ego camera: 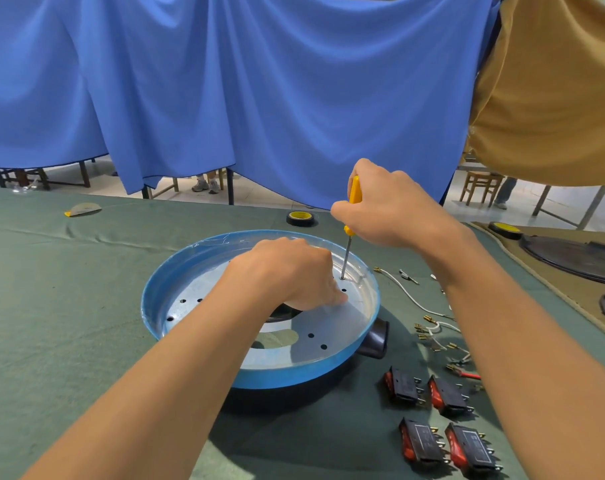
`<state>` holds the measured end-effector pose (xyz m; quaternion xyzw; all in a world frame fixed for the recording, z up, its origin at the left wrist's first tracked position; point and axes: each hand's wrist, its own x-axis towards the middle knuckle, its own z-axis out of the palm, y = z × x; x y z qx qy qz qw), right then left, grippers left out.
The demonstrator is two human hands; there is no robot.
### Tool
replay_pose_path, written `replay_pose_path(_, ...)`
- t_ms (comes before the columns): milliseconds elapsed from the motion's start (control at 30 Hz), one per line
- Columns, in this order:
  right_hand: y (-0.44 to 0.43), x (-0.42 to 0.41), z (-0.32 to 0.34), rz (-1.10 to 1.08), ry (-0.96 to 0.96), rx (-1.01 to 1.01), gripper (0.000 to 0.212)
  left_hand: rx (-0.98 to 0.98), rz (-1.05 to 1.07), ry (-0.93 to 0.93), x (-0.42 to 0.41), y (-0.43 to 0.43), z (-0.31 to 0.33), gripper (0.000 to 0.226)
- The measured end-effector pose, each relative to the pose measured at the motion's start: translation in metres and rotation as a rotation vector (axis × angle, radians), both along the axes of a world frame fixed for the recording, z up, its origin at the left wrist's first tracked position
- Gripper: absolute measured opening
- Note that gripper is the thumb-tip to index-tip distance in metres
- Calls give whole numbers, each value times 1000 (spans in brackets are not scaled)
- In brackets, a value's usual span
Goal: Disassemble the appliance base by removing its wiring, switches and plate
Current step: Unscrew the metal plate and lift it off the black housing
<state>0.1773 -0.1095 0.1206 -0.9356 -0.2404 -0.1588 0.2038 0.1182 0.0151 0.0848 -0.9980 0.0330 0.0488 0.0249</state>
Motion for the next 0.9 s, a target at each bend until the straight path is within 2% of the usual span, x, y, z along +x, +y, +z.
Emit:
replay_pose_path(133,-2,-4,-6,-79,-86,14,32,-13,4,7,-1,-1,2,52)
replay_pose_path(200,-4,-3,-8,-90,-103,45,27,-14,5,15,-1,-2,2,53)
replay_pose_path(300,-9,-3,-8,-59,-25,86,16,-17,1,22,-2,-3,2,52)
replay_pose_path(433,-11,-10,-5,-49,25,90,23,-20,2,24,-4,-4,3,53)
replay_pose_path(567,-9,-14,-9,-77,-56,50,36,-23,-3,29,-5,-5,5,54)
replay_pose_path(700,-10,-13,-8,-48,-14,103,17,-40,-8,33,-5,-5,5,53)
replay_pose_path(800,-12,-14,-6,-43,1,105,26,-35,-8,35,-6,-5,5,53)
replay_pose_path(900,-11,-16,-10,-78,-93,43,35,-26,1,22,-7,-6,5,53)
